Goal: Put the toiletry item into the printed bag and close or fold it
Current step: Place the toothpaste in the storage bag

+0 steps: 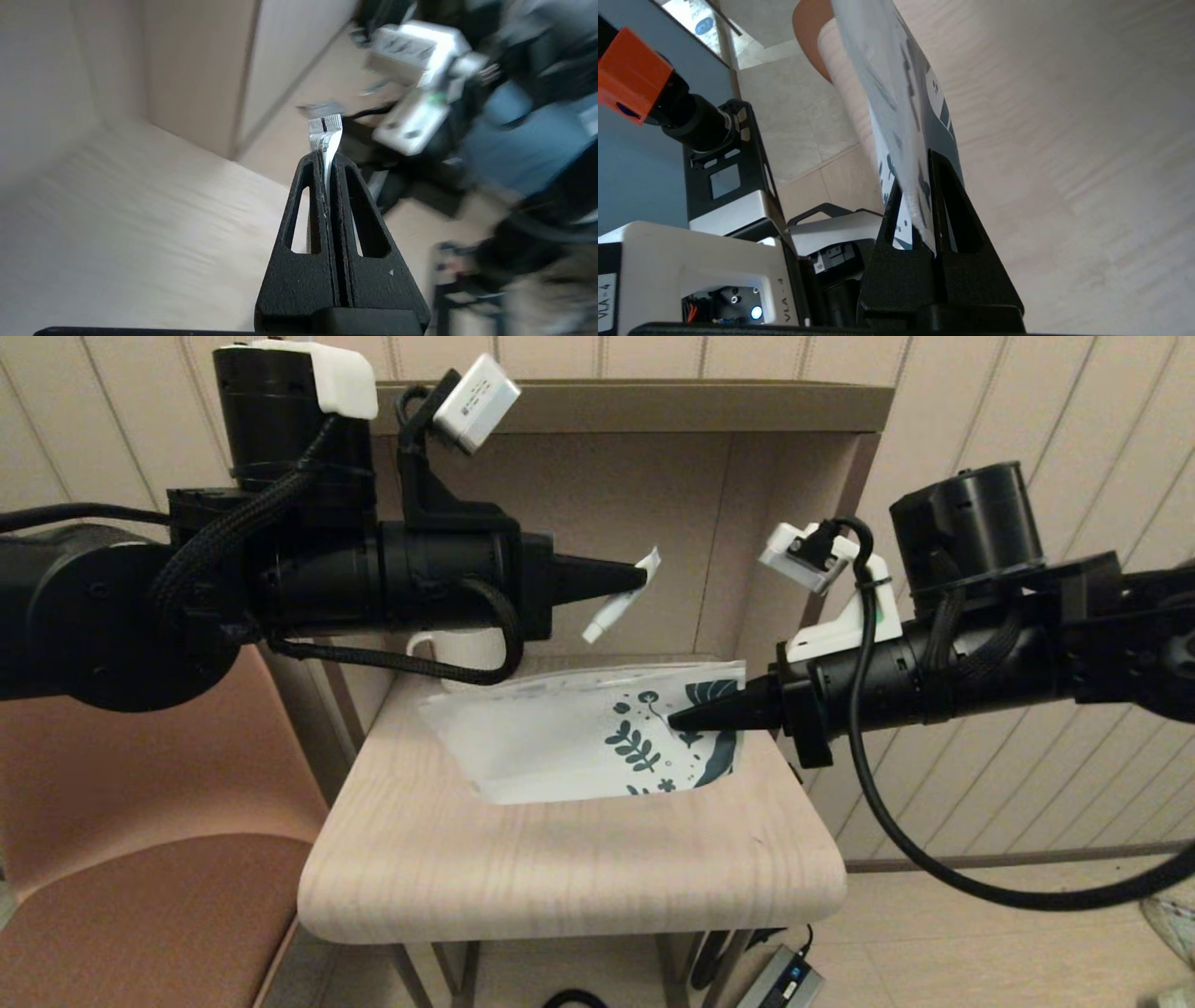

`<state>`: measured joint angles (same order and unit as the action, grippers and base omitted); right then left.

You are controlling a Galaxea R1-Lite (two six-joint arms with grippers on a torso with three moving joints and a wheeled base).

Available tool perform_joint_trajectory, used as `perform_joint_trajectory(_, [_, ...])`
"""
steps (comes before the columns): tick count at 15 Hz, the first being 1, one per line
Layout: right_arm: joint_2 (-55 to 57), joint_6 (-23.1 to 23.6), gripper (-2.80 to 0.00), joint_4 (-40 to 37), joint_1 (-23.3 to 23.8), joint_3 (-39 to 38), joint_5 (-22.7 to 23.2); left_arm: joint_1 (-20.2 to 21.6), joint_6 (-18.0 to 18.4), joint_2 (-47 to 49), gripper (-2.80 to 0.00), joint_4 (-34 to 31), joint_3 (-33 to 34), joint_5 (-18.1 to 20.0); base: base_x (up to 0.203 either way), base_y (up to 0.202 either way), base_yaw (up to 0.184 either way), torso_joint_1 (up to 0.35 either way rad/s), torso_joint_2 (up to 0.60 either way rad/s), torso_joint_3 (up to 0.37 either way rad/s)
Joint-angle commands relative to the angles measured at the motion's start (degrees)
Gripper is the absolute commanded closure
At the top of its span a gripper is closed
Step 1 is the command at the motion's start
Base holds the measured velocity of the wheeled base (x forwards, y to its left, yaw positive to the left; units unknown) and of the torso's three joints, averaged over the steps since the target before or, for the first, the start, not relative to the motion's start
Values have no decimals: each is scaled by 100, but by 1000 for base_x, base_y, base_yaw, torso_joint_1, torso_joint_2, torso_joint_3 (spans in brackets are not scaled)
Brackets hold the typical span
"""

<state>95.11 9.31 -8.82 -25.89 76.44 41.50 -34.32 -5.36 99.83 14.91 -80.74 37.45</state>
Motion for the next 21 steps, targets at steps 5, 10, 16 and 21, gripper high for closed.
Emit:
perform_joint_trajectory(5, [-60, 289, 0, -620, -39, 439, 223, 172, 1295, -42, 0, -158, 199, 112, 0, 0, 0, 0, 0, 0])
perform_joint_trajectory(10, [-138, 1528, 0, -1365, 31, 221, 171, 172, 1380, -148, 0, -216, 39, 394, 0, 0, 0, 0, 0, 0])
perform_joint_trajectory(16, [-179, 1489, 0, 862, -134, -708, -562, 192, 1399, -148, 0, -225, 84, 377, 0, 0, 0, 0, 0, 0])
perform_joint_trajectory(21, [-283, 1450, 0, 1506, -57, -921, -661, 189, 1548, 6, 0, -204, 186, 387, 0, 0, 0, 0, 0, 0])
